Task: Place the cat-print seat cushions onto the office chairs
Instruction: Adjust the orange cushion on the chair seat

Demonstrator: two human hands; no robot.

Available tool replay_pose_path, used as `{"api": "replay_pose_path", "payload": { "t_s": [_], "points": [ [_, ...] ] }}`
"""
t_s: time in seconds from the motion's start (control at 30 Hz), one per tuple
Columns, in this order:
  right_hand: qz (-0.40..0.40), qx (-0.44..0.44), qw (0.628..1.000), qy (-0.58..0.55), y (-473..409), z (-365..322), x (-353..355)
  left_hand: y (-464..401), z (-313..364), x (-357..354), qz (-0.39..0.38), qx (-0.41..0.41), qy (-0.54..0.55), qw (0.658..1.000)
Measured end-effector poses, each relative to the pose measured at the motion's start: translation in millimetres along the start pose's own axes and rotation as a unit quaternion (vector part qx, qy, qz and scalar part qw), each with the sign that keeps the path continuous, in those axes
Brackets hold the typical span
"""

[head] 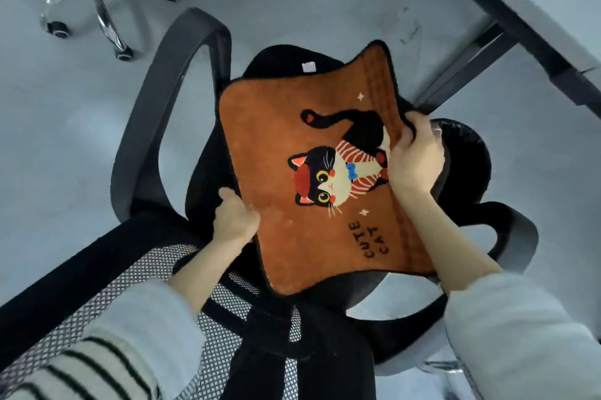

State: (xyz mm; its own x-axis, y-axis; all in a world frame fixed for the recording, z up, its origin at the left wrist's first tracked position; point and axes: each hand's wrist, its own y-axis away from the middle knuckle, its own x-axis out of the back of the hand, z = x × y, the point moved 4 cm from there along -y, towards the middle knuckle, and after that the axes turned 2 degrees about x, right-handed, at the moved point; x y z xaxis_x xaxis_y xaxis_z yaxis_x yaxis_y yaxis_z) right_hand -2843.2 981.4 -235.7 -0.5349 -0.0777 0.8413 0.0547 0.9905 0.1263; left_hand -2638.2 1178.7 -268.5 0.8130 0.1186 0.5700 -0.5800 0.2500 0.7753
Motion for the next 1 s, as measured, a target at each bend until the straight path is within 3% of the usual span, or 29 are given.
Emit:
{"api": "replay_pose_path", "payload": {
  "t_s": [0.07,0.13,0.23,0.43,0.7,1.0],
  "points": [
    [-0.054,0.101,0.993,0.037,-17.6,-20.8,-4.8,17.7,-15.6,-19.2,-0.06,0.108,0.092,0.988],
    [-0.15,0.161,0.972,0.085,-33.1,-24.6,-22.0,24.1,-30.7,-37.7,-0.106,0.183,0.108,0.971],
    [-0.232,0.146,0.953,0.127,-54.8,-7.9,-44.6,14.9,-44.2,-48.1,-0.117,0.227,0.121,0.959],
    [-0.253,0.142,0.934,0.208,-80.0,30.3,-59.8,-16.8,-58.4,-39.0,0.04,0.206,0.069,0.975],
    [-0.272,0.183,0.906,0.266,-87.4,44.2,-76.7,-21.6,-48.8,-76.7,0.038,0.198,0.06,0.978],
    [-0.274,0.1,0.921,0.26,-55.5,84.2,-54.2,-41.8,-38.8,-52.1,0.079,0.11,0.006,0.991]
  ]
}}
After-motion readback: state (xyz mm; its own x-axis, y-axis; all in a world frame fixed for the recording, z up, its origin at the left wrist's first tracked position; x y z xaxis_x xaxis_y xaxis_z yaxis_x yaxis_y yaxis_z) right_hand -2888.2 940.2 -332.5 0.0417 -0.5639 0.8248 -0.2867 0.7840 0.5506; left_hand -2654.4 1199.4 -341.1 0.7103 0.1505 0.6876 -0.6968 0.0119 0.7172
